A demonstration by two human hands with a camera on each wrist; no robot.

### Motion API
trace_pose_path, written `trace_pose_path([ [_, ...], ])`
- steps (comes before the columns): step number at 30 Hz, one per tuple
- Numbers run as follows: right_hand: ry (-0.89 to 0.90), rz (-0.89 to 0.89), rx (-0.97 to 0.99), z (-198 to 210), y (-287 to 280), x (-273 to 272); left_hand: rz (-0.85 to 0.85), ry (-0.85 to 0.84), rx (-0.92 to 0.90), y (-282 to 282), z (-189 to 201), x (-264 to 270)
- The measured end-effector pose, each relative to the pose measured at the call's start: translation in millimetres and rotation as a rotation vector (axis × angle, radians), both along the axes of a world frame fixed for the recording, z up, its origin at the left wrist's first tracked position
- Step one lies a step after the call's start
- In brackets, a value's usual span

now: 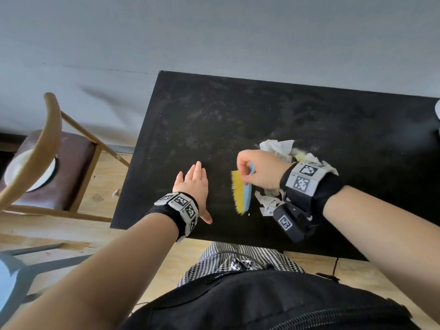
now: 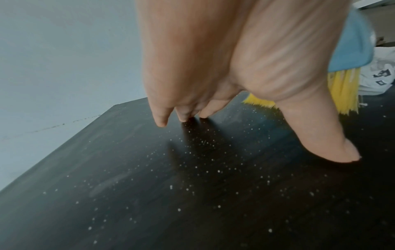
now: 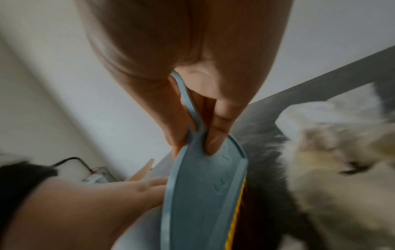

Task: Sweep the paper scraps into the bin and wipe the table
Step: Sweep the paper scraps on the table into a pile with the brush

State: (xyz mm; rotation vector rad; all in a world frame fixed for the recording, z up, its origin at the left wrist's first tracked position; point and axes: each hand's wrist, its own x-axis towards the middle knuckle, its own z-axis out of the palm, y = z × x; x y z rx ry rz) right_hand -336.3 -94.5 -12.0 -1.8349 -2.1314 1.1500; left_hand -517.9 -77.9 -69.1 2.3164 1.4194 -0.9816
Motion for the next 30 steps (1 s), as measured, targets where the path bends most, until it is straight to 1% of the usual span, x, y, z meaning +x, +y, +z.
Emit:
trace_pose_path([
  [3,-0.051,-0.107,0.051,6.6,-0.6,24.3,-0.029,-0.004,0.005,-2.6,-0.5,3.4],
  [5,-0.012,-0.153,0.115,14.5,-5.6,24.5,-0.057,-0.009,0.003,-5.6,0.0,9.1],
  [6,0.022,-0.147,0.121,17.7,-9.2,18.8,-0.066,-0.012,-0.001,-7.2,0.4,12.2],
  [8,0.079,-0.076,0.083,17.2,-19.0,4.0,-0.073,-0.016,-0.009,-10.1,0.8,17.5],
  [10,0.057,0.014,0.028,10.1,-29.5,-3.9,-0.066,-0.016,-0.018,-13.2,1.2,21.4],
  [12,0.014,0.016,0.010,3.3,-33.4,5.6,-0.052,-0.008,-0.014,-15.7,1.8,23.5],
  [14,0.000,-0.040,0.003,4.7,-32.6,23.2,-0.040,-0.001,-0.017,-19.4,3.3,26.8],
  [16,0.013,-0.098,0.037,12.1,-30.6,37.7,-0.033,-0.003,-0.014,-23.0,4.6,33.4],
  [19,0.127,-0.225,0.171,26.6,-22.3,48.4,-0.027,-0.040,0.002,-23.4,7.6,46.7],
  [22,0.168,-0.370,0.314,33.5,-4.0,59.2,-0.024,-0.062,0.009,-20.8,11.6,59.4],
  [25,0.063,-0.412,0.357,29.6,19.1,72.1,-0.002,-0.077,0.005,-17.7,12.1,68.3],
  [27,-0.008,-0.408,0.317,21.3,34.1,81.0,0.015,-0.083,-0.002,-16.4,10.5,72.6],
  [30,-0.040,-0.434,0.220,6.3,47.0,90.0,0.039,-0.089,-0.015,-15.2,5.1,76.4],
])
